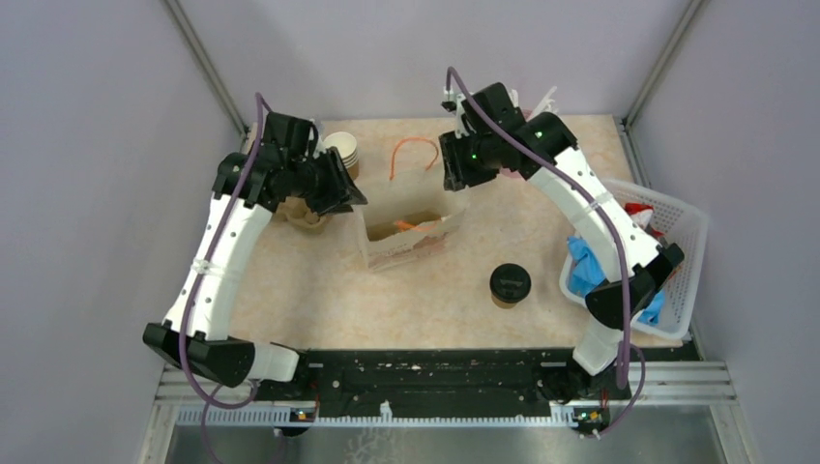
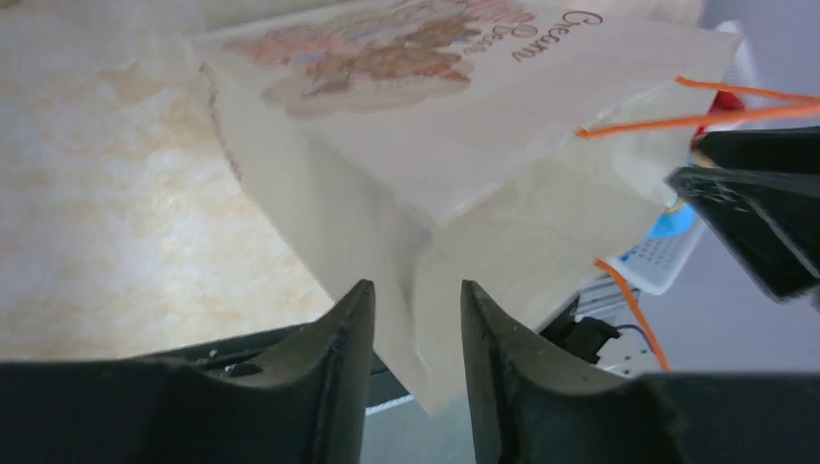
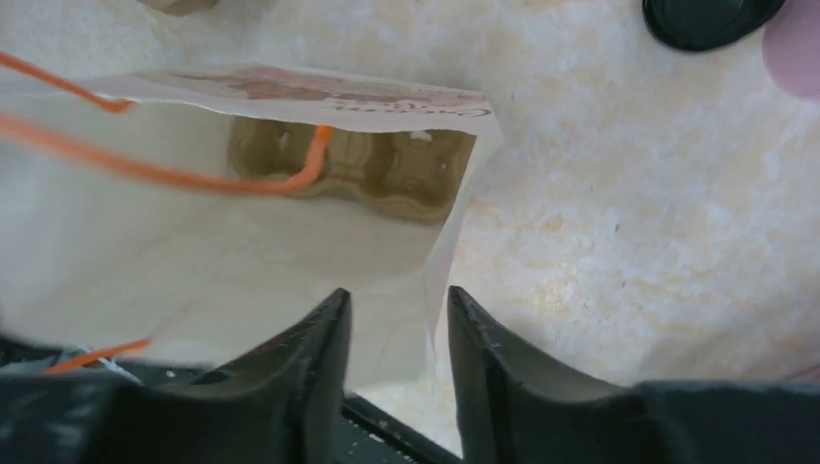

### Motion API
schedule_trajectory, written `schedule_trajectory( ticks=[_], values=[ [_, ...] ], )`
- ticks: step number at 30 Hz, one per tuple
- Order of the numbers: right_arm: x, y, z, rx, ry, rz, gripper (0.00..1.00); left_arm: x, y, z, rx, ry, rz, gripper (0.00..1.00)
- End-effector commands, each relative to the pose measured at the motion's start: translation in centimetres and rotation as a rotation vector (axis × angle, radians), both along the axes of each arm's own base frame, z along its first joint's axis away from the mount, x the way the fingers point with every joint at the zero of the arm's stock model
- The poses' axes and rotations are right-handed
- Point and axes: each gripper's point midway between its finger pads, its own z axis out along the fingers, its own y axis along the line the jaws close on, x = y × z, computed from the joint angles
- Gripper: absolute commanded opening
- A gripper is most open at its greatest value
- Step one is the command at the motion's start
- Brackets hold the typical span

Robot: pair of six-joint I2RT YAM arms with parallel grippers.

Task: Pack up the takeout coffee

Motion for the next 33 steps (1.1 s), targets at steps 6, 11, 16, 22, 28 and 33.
schedule_trajectory(
  ticks=[6, 11, 16, 22, 28, 33],
  values=[
    [-2.7, -4.1, 5.0, -0.004, -0.067, -0.112, 0.77, 0.9, 4.0, -0.9, 0.161, -0.102, 0.038, 0.83],
    [-6.0, -10.1, 3.1, -0.166, -0.048, -0.204, 0.85, 0.6, 5.1, -0.2, 0.22, -0.13, 0.049, 0.94],
    [-10.4, -12.9, -5.1, -0.235, 0.118, -0.251, 0.94, 0.1, 5.6, 0.3, 0.222, -0.171, 0.061, 0.98],
    [-11.1, -11.2, -11.1, -0.185, 0.228, -0.267, 0.99, -1.5, 5.2, -0.4, 0.186, -0.15, 0.041, 0.98],
    [-10.2, -10.8, -15.3, -0.241, 0.288, -0.345, 0.98, -3.1, 5.1, -1.4, 0.157, -0.126, 0.036, 0.98],
    [-10.6, -11.3, -16.9, -0.27, 0.31, -0.361, 0.9, -3.6, 5.1, -1.8, 0.15, -0.118, 0.034, 0.98]
  ],
)
